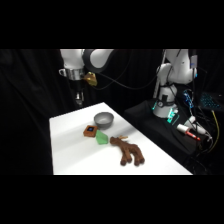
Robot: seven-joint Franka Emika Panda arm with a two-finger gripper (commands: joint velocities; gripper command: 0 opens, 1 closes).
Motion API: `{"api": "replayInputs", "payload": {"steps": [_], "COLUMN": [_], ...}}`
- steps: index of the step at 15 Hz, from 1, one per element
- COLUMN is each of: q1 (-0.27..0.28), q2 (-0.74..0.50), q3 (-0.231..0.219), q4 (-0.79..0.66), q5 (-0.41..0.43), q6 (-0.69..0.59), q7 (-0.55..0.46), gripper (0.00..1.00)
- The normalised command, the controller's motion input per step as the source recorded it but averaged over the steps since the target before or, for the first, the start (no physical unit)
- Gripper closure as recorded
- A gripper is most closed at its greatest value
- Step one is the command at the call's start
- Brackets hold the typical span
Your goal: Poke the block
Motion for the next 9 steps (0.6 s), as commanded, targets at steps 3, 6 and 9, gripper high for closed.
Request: {"api": "replayInputs", "payload": {"steps": [3,6,9], "q1": [-0.027,-0.032,-0.033], "q2": [0.16,0.15,0.14], "q3": [0.021,0.022,0.019], "q4": [0.11,0.08,0.04], "q5": [0.051,0.066,0.077], "q6": [0.14,0.2,0.22], "q7": [0.05,0.04,0.06], "gripper": [0.96,0.96,0.97]}}
